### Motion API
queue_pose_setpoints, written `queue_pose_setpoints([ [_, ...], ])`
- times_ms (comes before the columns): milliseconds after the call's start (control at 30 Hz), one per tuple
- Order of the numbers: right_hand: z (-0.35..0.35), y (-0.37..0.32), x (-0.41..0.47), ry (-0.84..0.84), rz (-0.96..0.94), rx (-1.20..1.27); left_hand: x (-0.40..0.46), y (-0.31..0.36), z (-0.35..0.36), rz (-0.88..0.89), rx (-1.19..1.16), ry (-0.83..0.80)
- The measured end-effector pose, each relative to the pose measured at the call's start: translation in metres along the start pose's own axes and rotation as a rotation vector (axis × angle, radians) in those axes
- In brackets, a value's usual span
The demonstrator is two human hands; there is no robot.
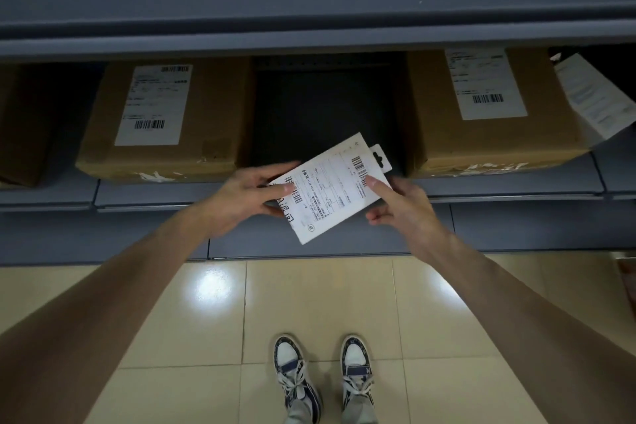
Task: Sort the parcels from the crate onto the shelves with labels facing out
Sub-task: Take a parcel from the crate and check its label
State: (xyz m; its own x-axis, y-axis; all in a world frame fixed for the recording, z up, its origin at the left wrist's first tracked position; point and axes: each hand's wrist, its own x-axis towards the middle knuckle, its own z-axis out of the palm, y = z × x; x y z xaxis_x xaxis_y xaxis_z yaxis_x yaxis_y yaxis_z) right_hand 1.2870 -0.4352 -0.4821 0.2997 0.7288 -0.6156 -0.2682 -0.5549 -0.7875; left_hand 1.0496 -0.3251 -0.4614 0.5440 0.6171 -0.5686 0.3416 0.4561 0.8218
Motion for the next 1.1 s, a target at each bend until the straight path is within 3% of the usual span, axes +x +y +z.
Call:
queue_pose_setpoints([
  [133,-0.005,0.004,-0.005,-0.05,-0.007,0.094,-0.001,-0.004,0.008,0.014,-0.045,0.137],
  [300,0.002,0.015,-0.015,-0.034,-0.008,0.331,-0.006,-0.043,0.037,0.008,-0.356,0.368],
  [433,0.012,0.029,-0.022,-0.067,0.026,0.489,-0.011,-0.066,0.077,-0.042,-0.552,0.361],
  [600,0.019,0.042,-0.029,-0.152,0.018,0.423,-0.009,-0.058,0.1,0.013,-0.607,0.32],
  [700,0.019,0.044,-0.03,-0.154,0.061,0.312,-0.005,-0.049,0.092,0.068,-0.54,0.315],
  [900,0.005,0.032,-0.017,0.007,0.027,0.131,0.001,-0.033,0.058,0.058,-0.246,0.296],
  [1100,0.012,0.021,-0.008,-0.065,-0.059,-0.041,0.008,-0.025,0.046,0.056,-0.01,0.212],
])
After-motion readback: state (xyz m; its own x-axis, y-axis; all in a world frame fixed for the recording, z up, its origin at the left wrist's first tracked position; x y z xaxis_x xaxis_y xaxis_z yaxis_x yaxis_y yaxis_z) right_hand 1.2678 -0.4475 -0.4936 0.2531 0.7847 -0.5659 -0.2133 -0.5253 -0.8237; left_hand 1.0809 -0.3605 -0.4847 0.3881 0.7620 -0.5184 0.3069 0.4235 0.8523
